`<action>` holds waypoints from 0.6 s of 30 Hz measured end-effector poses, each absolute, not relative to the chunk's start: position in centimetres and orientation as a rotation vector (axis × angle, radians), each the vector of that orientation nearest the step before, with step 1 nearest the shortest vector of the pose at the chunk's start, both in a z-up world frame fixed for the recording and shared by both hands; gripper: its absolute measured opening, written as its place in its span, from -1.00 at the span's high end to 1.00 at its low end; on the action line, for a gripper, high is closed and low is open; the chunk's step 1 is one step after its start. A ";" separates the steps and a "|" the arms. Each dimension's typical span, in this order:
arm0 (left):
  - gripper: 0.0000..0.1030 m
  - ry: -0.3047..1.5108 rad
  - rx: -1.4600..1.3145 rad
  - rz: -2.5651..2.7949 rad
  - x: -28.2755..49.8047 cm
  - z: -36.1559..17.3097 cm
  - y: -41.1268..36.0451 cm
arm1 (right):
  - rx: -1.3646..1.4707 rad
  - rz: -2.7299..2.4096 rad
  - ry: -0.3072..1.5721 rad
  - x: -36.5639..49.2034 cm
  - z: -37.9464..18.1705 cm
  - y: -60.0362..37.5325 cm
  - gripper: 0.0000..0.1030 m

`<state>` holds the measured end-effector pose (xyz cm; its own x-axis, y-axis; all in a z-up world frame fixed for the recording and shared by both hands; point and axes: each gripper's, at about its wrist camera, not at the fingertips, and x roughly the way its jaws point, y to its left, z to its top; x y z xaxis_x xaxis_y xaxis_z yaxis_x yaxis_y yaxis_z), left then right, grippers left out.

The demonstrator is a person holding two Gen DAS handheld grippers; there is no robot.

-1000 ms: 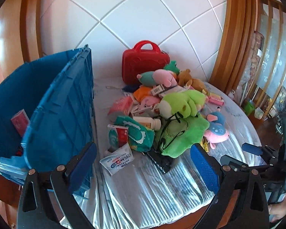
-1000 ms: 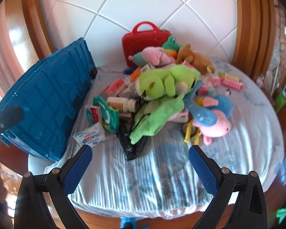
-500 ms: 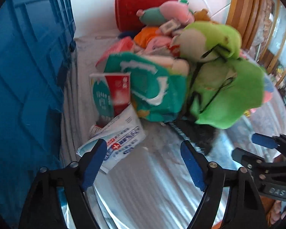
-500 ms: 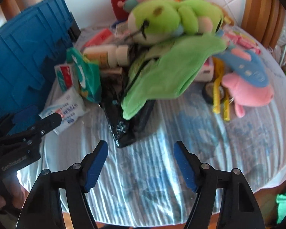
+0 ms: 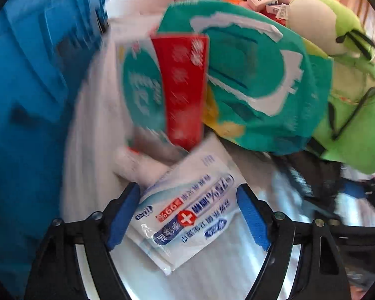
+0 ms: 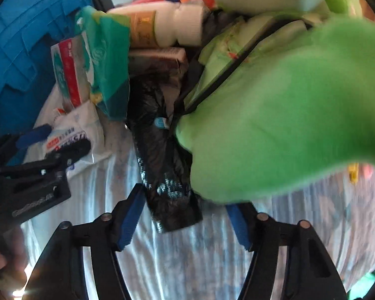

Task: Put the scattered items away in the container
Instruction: 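Grasp the white wet-wipe pack with the left tool while the right tool grasps the black wrapped roll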

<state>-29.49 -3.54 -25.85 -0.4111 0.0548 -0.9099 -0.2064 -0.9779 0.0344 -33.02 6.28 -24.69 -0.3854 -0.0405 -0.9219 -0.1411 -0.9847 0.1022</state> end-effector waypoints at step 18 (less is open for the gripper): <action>-0.36 0.116 -1.677 2.460 -20.0 -27.0 -2.3 | -1.804 2.602 0.214 -25.4 -23.4 8.9 -0.15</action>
